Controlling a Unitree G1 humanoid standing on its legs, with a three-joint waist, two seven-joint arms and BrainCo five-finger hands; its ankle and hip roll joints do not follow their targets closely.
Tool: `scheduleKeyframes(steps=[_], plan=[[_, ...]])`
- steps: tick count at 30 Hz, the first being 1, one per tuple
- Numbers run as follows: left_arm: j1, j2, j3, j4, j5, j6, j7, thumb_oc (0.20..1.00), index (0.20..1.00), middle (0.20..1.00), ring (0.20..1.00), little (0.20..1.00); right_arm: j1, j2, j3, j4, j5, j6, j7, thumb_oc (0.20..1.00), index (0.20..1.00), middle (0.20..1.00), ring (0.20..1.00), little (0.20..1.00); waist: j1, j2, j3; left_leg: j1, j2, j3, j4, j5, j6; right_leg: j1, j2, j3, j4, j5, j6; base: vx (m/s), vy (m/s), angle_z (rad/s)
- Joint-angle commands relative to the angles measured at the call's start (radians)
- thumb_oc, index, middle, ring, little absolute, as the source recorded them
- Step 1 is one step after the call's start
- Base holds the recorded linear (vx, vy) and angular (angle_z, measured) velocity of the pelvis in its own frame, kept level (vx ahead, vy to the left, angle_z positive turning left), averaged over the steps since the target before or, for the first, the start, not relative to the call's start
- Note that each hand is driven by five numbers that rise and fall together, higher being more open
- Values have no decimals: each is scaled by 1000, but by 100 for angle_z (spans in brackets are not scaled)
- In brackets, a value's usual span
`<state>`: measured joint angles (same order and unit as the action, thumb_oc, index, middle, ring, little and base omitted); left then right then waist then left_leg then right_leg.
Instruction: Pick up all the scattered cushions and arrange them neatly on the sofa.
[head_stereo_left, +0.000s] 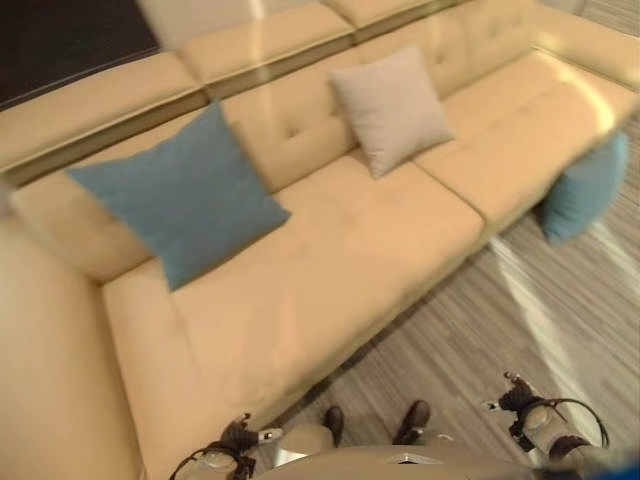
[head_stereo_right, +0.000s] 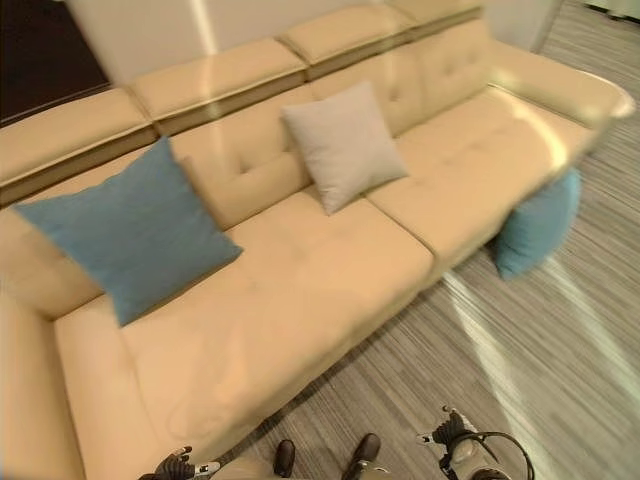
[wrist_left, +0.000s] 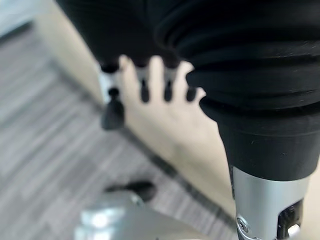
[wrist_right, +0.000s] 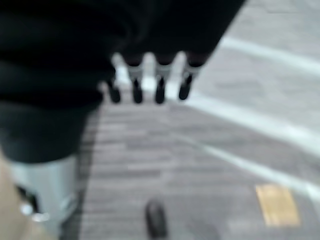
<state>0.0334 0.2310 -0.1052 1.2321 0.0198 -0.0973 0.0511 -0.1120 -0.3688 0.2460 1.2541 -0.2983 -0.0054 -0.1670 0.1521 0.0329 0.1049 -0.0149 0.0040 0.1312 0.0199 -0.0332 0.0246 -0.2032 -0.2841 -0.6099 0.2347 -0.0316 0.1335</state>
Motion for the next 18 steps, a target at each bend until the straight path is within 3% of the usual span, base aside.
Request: scheduleKeyframes(steps=[1, 2, 4, 7, 11, 13, 15, 18], plan=[[18, 37, 1, 8, 0, -5, 18, 1000, 1000, 1000, 1000, 1000, 16, -37, 20, 40, 6, 12, -17, 1000, 1000, 1000, 1000, 1000, 25, -28, -8, -25, -11, -38, 38, -69, -28, 83, 7, 61, -73, 76, 69, -179, -93, -158], [19, 37, 1, 8, 0, -5, 17, 1000, 1000, 1000, 1000, 1000, 16, -36, 20, 40, 6, 12, -17, 1000, 1000, 1000, 1000, 1000, 27, -28, -8, -24, -12, -36, 38, -69, -28, 81, 6, 63, -70, 74, 69, -211, -184, -151], [21, 45, -9, 13, 11, 5, 9, 1000, 1000, 1000, 1000, 1000, 48, -21, 15, 70, 5, 16, -19, 1000, 1000, 1000, 1000, 1000, 34, -39, -22, -44, 5, 34, 10, -49, -18, 123, 16, 50, -21, 41, 67, -170, -226, -83], [-4, 31, -21, -3, -20, -7, 18, 1000, 1000, 1000, 1000, 1000, 28, -4, 19, 65, 40, 17, -27, 1000, 1000, 1000, 1000, 1000, 46, -73, -32, -64, 22, 29, -3, -24, -51, 154, 67, 64, -162, 61, 81, 0, -364, -78], [-26, 22, -30, -5, -37, -10, 30, 1000, 1000, 1000, 1000, 1000, 15, -4, 25, 53, 63, 15, -34, 1000, 1000, 1000, 1000, 1000, 32, -68, -33, -61, 45, 18, -24, -5, -74, 167, 104, 63, -238, 69, 78, 43, -218, -30], [-52, 22, -40, -7, -46, -12, 38, 1000, 1000, 1000, 1000, 1000, 4, -5, 21, 45, 88, 12, -48, 1000, 1000, 1000, 1000, 1000, 32, -66, -23, -81, 43, -14, -20, 27, -81, 156, 114, 63, -263, 86, 61, -62, -133, 5], [-68, 23, -66, -8, -38, -14, 40, 1000, 1000, 1000, 1000, 1000, 0, -4, 13, 52, 98, 17, -57, 1000, 1000, 1000, 1000, 1000, 37, -65, -17, -91, 22, -107, -25, 24, -92, 151, 131, 83, -288, 94, 58, -63, -72, -6], [-79, 14, -85, -6, -22, -13, 33, 1000, 1000, 1000, 1000, 1000, 16, -6, -10, 55, 108, 13, -65, 1000, 1000, 1000, 1000, 1000, 22, -56, -27, -90, -7, -168, -57, 17, -102, 144, 134, 109, -322, 111, 72, -4, 6, -37]])
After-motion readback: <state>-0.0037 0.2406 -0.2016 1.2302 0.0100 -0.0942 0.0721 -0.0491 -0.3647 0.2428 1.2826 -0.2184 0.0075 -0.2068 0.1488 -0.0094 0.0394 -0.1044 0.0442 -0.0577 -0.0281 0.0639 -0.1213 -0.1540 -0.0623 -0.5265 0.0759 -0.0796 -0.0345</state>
